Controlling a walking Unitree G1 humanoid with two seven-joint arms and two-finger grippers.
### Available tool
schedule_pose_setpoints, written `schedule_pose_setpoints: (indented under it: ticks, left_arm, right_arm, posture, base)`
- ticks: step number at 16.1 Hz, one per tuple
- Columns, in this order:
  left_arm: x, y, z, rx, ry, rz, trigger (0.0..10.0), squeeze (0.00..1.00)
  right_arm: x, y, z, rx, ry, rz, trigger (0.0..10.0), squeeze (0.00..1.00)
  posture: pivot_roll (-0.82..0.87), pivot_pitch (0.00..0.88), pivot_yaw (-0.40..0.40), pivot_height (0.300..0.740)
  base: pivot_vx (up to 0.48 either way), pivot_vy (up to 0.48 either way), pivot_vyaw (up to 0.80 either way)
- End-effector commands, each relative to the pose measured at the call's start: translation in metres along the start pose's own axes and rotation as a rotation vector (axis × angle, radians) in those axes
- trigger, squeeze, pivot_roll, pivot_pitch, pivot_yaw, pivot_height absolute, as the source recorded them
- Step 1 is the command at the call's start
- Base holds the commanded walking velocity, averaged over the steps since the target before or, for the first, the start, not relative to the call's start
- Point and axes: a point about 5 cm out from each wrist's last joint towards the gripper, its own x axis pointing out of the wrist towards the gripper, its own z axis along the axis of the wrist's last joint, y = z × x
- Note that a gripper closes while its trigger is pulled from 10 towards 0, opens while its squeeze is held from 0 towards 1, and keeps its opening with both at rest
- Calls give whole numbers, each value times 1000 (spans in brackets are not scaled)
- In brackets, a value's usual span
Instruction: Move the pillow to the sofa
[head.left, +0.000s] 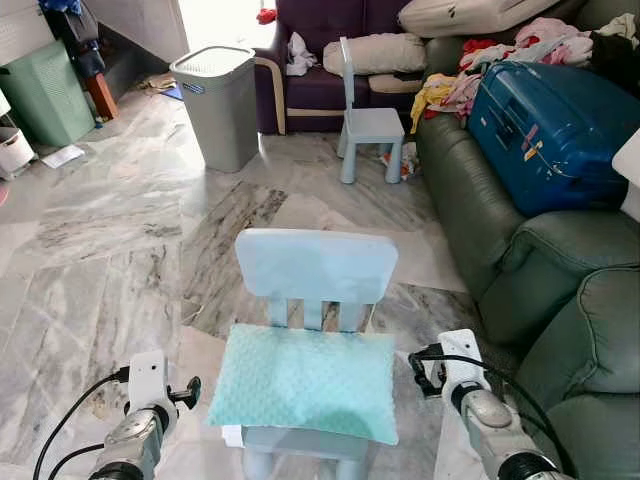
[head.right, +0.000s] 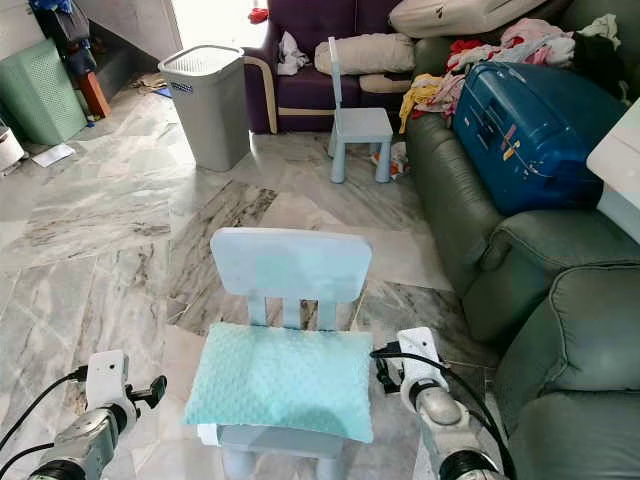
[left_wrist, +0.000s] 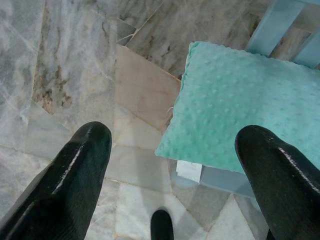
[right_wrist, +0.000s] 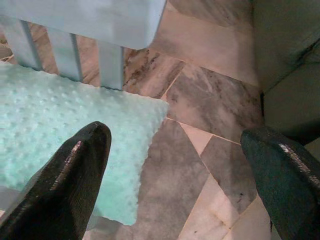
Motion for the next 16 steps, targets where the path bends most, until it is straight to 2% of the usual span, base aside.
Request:
schedule_pose_setpoints:
  ticks: [1, 13, 16]
  left_arm:
    - [-1, 3, -3, -2, 8, 14, 10000, 0]
    - [-1, -1, -5, 3, 11, 10, 10000, 0]
    - [-1, -2, -5, 4, 11, 8, 10000, 0]
  right_arm:
    - [-1, -1, -2, -4, 2, -5, 10000, 0]
    - [-2, 3, -4, -20, 5, 15, 10000, 0]
    - [-2, 3, -4, -22, 5, 17, 10000, 0]
  posture:
    - [-183, 0, 3, 740]
    - [-183, 0, -2, 740]
    - [-183, 0, -4, 710]
  base:
    - [0, 0, 0]
    - [0, 0, 0]
    - [0, 0, 0]
